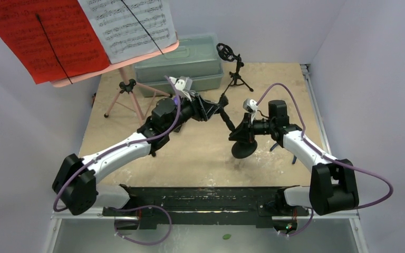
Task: Pack up the instrument practice props
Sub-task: Close the microphone stand, then place the microphone stand at the center of the board.
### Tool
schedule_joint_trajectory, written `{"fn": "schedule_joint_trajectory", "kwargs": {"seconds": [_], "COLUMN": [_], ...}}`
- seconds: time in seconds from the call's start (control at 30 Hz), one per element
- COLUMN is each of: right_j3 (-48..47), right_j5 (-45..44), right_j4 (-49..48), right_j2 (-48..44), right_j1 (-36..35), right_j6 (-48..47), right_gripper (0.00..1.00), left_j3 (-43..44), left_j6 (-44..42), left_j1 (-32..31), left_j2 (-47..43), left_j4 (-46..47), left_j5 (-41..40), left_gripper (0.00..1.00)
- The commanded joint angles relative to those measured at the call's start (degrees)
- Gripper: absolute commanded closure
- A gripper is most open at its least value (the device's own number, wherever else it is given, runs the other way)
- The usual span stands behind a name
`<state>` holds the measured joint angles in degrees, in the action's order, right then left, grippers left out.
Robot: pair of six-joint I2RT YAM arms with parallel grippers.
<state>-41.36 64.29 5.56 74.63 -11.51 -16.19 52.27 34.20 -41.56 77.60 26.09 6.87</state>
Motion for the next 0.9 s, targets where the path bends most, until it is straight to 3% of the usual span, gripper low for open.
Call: {"fn": "schedule_joint_trajectory", "kwargs": {"seconds": [0.0, 0.07, 0.2, 0.4, 0.53, 0.87], "right_j3": [-4.36, -4.12, -1.81, 2.20, 2.76, -0.97], "right_j5": [4.26, 4.17, -1.22, -19.67, -35.46, -39.02], "right_j4": [-4.90, -5.33, -13.08, -45.69, -63.86, -80.32], "right_j2": [-1.31, -1.81, -4.08, 1.16, 7.91, 26.69], "right_j1": [4.23, 6.45, 9.61, 16.98, 17.44, 15.56], "right_j6": [-1.16, -2.30, -3.62, 9.97, 15.25, 22.53], "right_gripper": [1.00, 1.00, 1.00, 1.00, 1.00, 0.97], "left_j3": [-3.05, -5.27, -9.21, -17.23, -19.73, -19.76], "left_j6": [-2.10, -3.03, -2.74, 0.70, 1.02, 1.21], "left_j1": [-1.37, -1.25, -1.24, -1.29, -1.25, -1.25], "left_j2": [-9.45, -12.72, -16.10, -20.75, -24.46, -24.10], "left_j4": [-6.35, -6.89, -7.74, -7.03, -8.36, -8.33], "left_j5": [-11.14, -14.25, -14.82, -15.16, -17.12, -16.24], "left_gripper": [0.37, 0.29, 0.26, 0.26, 0.26, 0.26]}}
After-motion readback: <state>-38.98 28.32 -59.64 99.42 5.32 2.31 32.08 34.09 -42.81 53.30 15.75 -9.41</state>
